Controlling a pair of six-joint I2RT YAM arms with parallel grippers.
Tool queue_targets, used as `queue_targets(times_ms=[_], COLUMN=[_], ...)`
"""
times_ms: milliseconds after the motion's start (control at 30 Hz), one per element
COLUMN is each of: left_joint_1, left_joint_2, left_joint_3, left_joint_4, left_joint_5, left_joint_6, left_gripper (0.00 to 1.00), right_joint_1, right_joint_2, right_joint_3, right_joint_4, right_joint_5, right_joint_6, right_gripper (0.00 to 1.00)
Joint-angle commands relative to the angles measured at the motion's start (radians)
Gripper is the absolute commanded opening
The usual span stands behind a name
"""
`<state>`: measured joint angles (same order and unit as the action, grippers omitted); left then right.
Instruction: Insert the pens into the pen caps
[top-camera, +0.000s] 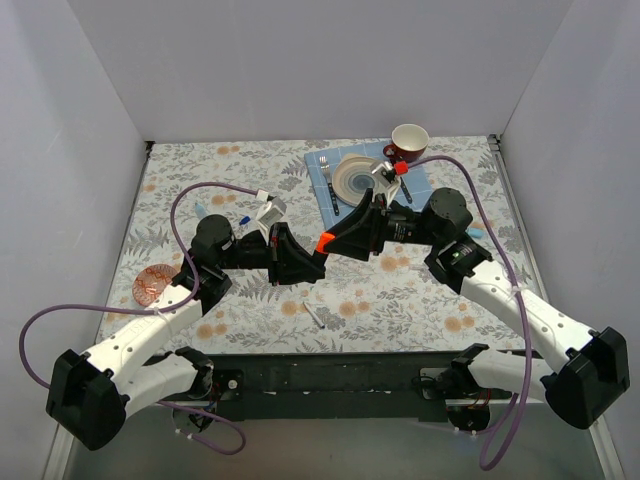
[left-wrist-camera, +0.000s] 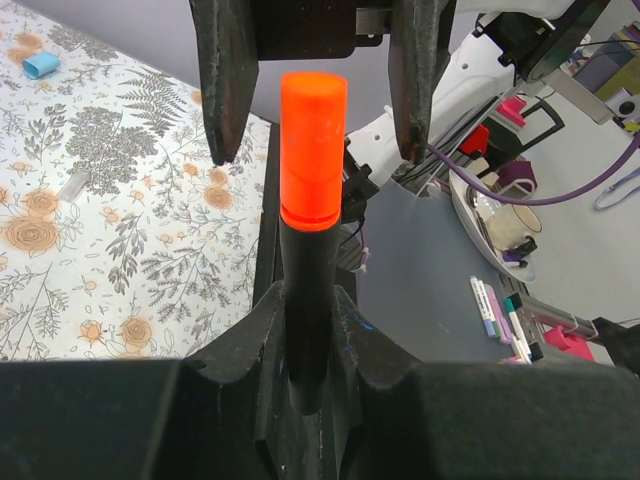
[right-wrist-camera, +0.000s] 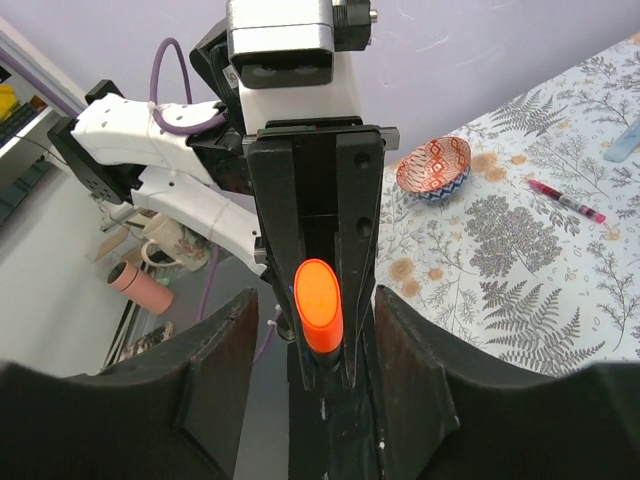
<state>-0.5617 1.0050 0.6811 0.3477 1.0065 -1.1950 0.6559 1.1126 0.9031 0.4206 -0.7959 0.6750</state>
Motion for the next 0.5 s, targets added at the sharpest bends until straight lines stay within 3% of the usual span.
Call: queue_targets(times_ms=[0,100,167,200,467], left_joint_1=[0.005,0.006,0.005,0.006,0.025], left_joint_2=[-0.002,0.006,0.014,0.015,0.064], left_joint_3=[-0.005,-0.003,-0.002,-0.002,0.101], left_joint_4=[0.025,0.028,0.036,0.051,0.057], left_joint_5=[0.007,0.006,-0.015,-0.026,-0.16], left_joint_6=[-0.009,-0.012,-0.02,-0.037,-0.068], left_gripper=[0.0,0.0,0.0,0.0,0.0], right_joint_1=[0.017,0.034,0.056,0.066,0.182], right_joint_2=[0.012,0.015,0.012,0.01,-0.008], right_joint_3=[0.028,0.017,-0.001,-0.01,-0.122], right_joint_4=[0.107,0.113,0.112,0.104,-0.009], right_joint_5=[-0.014,0.001,0.017,0.035,0.133], right_joint_6=[0.029,0.024,0.011,0.002,-0.089], right_gripper=[0.55,0.47,0.25,0.05,0.01])
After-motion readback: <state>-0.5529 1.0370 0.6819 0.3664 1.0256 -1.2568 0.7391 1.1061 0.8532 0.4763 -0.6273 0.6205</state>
